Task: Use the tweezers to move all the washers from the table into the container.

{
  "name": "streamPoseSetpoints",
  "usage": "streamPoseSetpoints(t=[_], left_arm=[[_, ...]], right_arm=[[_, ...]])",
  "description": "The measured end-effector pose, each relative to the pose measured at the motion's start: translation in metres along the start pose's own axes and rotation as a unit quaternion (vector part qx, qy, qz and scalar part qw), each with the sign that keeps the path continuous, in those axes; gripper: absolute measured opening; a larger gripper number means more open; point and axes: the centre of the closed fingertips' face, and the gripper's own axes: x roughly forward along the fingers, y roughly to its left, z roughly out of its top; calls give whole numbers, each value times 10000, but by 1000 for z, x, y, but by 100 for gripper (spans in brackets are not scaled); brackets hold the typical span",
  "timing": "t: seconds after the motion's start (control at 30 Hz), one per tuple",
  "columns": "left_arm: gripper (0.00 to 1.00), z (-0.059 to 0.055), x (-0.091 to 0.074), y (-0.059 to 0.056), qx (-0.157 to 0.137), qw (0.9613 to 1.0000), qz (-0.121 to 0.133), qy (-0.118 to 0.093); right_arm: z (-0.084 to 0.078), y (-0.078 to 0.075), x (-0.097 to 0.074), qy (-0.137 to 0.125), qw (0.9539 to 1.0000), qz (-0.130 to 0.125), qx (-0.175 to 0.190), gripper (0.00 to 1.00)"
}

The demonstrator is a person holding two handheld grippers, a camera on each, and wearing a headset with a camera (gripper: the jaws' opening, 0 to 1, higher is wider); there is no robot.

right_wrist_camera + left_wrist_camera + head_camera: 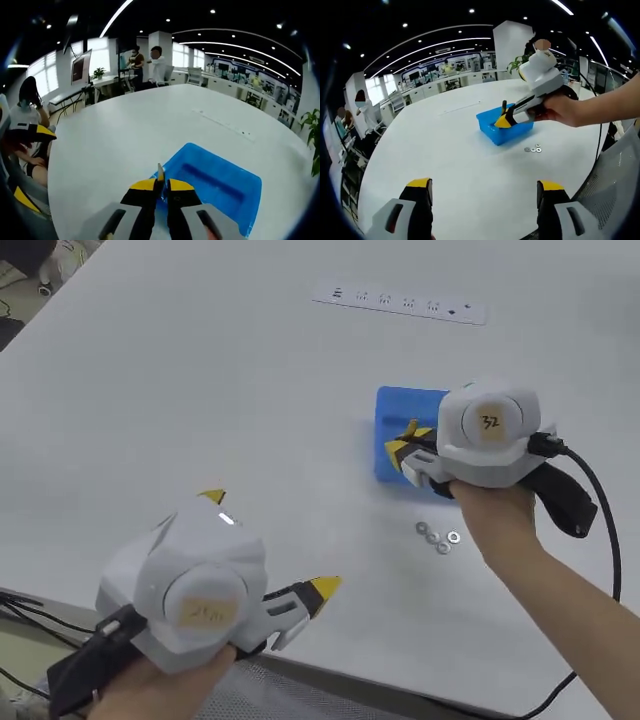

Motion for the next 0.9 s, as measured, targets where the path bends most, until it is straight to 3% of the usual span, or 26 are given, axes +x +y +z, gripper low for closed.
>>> streamPoseSetpoints(t=[0.2, 0.57, 0.73, 0.9], left_arm=[[88, -1, 0, 0, 29, 10000, 9, 14], [89, -1, 1, -1, 53, 10000, 1, 14], [89, -1, 1, -1, 79, 10000, -1, 25], [89, -2, 3, -1, 103, 9999, -4, 38]], right_arm=[[13, -3, -12, -213, 9997, -94, 37, 4], [47, -14, -59, -864, 9952, -453, 77, 4], [50, -9, -70, -1025, 9934, -390, 328, 4], [42, -2, -75, -994, 9935, -319, 463, 4]])
